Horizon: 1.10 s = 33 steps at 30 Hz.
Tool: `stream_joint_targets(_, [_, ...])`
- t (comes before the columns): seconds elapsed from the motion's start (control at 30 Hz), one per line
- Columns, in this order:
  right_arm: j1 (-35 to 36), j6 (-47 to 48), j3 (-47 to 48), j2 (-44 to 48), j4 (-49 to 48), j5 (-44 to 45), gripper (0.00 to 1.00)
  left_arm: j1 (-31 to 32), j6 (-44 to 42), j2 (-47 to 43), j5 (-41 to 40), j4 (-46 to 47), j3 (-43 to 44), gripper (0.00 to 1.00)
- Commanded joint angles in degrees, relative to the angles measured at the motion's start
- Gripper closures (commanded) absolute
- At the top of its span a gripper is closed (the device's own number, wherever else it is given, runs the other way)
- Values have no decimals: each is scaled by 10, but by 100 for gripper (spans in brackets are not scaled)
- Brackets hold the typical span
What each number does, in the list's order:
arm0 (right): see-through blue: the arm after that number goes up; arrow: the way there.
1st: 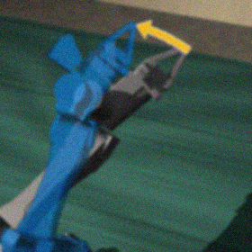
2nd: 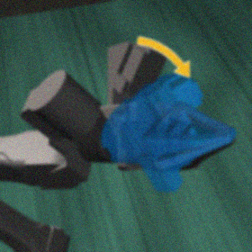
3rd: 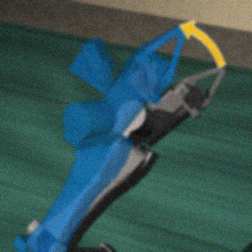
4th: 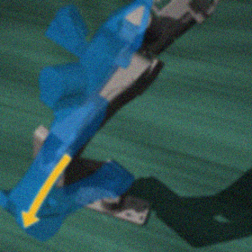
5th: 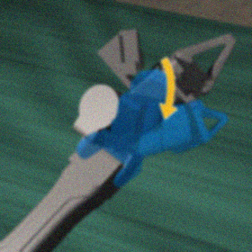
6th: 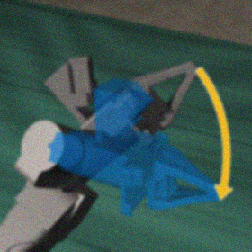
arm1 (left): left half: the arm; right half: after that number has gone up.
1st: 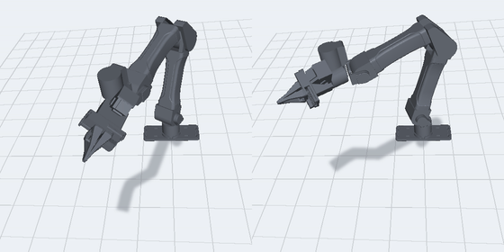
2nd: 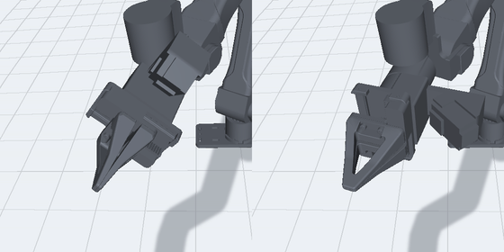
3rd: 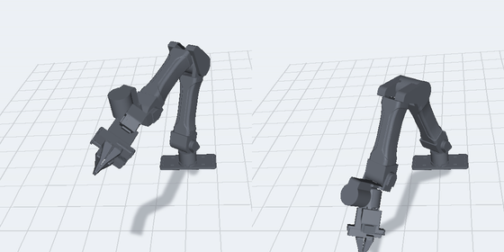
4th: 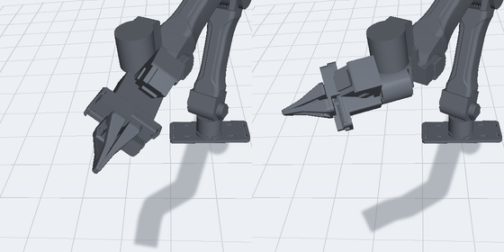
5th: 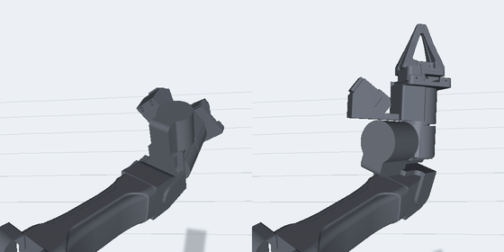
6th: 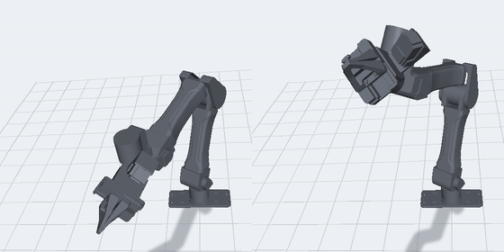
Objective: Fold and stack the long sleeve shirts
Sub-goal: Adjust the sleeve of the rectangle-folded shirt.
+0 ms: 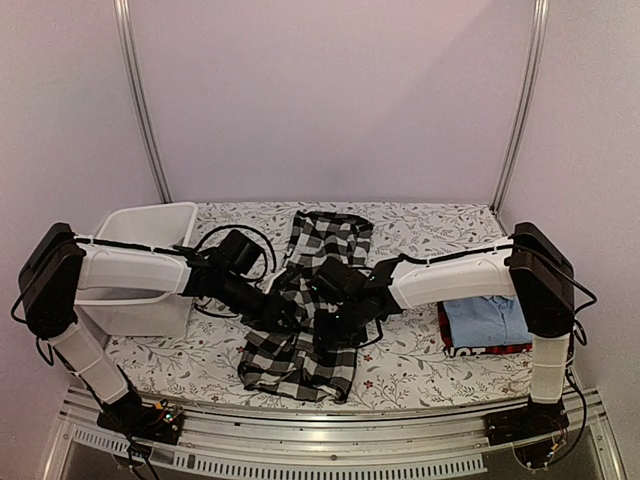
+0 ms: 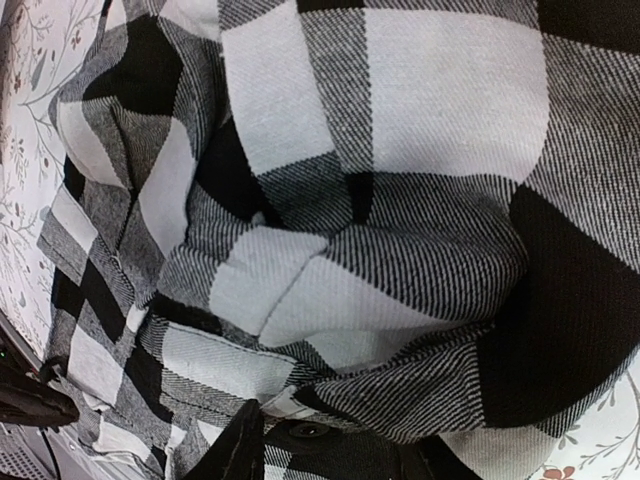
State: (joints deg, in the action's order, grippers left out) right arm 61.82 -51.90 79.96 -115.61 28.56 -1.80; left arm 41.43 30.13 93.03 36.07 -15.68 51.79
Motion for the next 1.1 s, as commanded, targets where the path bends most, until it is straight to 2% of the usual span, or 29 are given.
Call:
stream_joint_targets(0.0, [-2,-4,22,-20,-9,11,62,-7,-6,7,10,11,-4,76])
stream_joint_targets(0.13, [-2,0,30,-21,-2,14,71,-7,-6,5,10,10,-5,76])
stream_joint_targets(0.3, [-3,12,44,-20,22,13,92,-7,-6,2,10,12,-4,76])
stream_joint_targets(0.4, [-3,17,53,-20,40,13,99,-7,-5,1,10,12,-5,76])
stream_joint_targets(0.6, [-3,28,70,-14,78,4,100,-7,-6,1,14,14,-7,76])
stream_joint_targets(1.07, [-2,92,72,6,188,-77,100,-7,-4,1,19,19,-7,76])
